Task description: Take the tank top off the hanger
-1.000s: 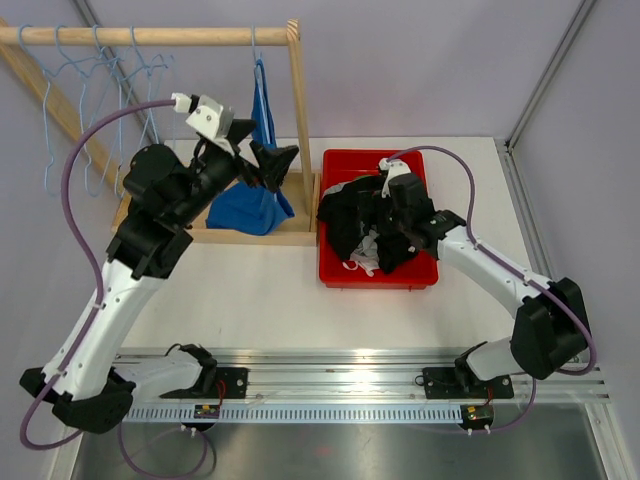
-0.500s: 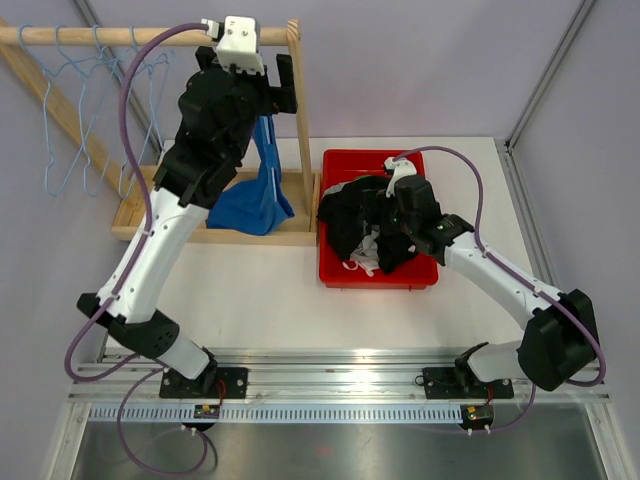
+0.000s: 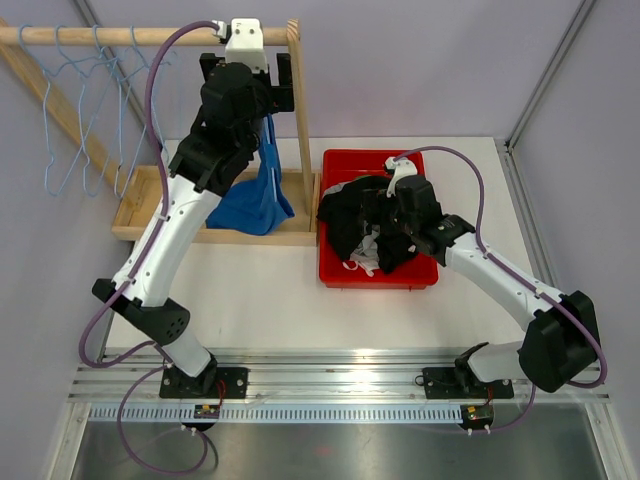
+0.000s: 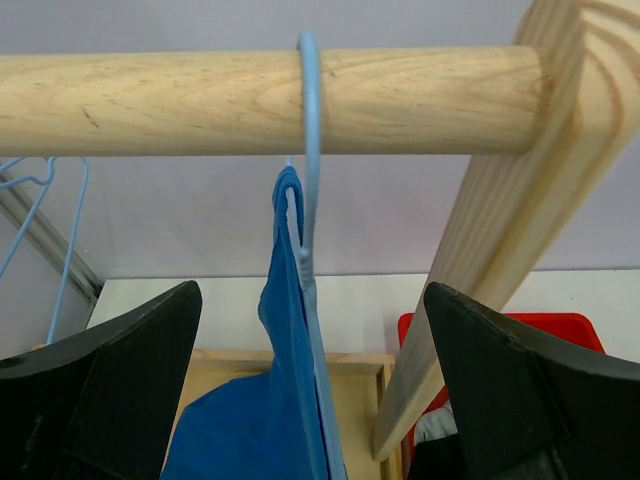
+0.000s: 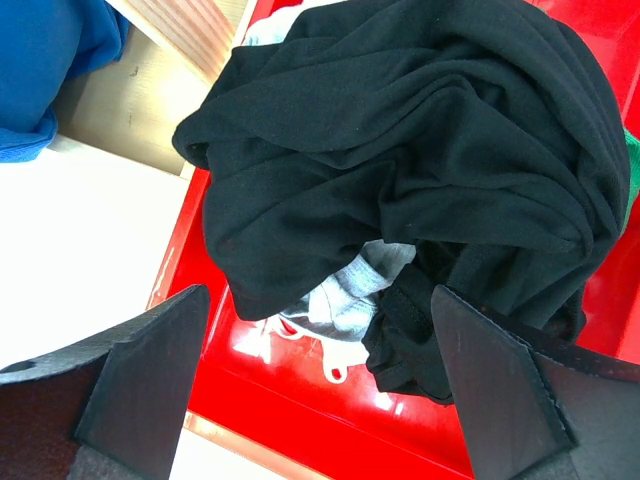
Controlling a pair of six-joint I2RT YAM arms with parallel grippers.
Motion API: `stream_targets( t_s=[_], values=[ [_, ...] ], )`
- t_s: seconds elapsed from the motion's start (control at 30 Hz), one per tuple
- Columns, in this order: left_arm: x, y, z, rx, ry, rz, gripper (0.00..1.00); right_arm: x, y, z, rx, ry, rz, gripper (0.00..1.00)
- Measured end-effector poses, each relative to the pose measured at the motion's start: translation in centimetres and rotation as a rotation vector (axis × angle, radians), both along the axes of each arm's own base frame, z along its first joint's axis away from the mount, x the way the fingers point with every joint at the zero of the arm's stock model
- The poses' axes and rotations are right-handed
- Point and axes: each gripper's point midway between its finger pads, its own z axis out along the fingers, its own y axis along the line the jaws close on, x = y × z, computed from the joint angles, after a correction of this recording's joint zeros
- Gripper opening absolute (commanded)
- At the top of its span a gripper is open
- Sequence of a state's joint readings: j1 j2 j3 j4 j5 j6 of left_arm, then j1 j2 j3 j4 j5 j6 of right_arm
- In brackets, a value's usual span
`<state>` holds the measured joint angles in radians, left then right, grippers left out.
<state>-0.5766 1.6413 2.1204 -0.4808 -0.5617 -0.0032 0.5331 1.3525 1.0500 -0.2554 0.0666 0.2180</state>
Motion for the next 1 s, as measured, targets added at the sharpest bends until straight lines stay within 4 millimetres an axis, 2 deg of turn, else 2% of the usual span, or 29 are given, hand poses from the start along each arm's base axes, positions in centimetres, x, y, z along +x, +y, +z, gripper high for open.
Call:
stream_targets(
  t_s=[0.17, 0.27, 0.37, 0.47, 0.5, 0.57, 0.6, 0.83, 0.87, 1.0],
  values=[
    [1.0, 0.8, -0.9, -0.013, 0.019, 0.022, 0.90, 0.0, 0.0, 0.0, 0.000, 0.000, 0.000, 0.99],
    [1.6, 0.9, -2.0, -0.006, 0.041, 0.024, 0.88, 0.0, 0.0, 0.0, 0.000, 0.000, 0.000, 0.99],
    [2.0, 0.7, -2.8, 0.000, 0.058, 0.015, 0.82, 0.0, 0.0, 0.0, 0.000, 0.000, 0.000, 0.99],
    [2.1, 0.4, -3.1, -0.001, 0.064, 0.005, 0.71, 0.0, 0.0, 0.0, 0.000, 0.000, 0.000, 1.00],
    [2.1, 0.4, -3.0, -0.003, 0.064, 0.004, 0.62, 0.0, 0.0, 0.0, 0.000, 0.000, 0.000, 1.00],
    [2.2, 0.3, -3.0, -0.009, 0.063, 0.000, 0.52, 0.0, 0.0, 0.0, 0.000, 0.000, 0.000, 0.99],
    [2.2, 0.3, -3.1, -0.009, 0.064, -0.002, 0.38, 0.0, 0.0, 0.0, 0.000, 0.000, 0.000, 0.99],
    [2.3, 0.2, -3.8, -0.004, 0.079, -0.006, 0.04, 0.0, 0.0, 0.0, 0.000, 0.000, 0.000, 0.99],
    [2.3, 0.2, -3.8, -0.003, 0.079, -0.006, 0.00, 0.0, 0.0, 0.0, 0.000, 0.000, 0.001, 0.99],
    [2.5, 0.1, -3.9, -0.002, 0.077, -0.012, 0.00, 0.0, 0.0, 0.0, 0.000, 0.000, 0.000, 1.00]
  ],
)
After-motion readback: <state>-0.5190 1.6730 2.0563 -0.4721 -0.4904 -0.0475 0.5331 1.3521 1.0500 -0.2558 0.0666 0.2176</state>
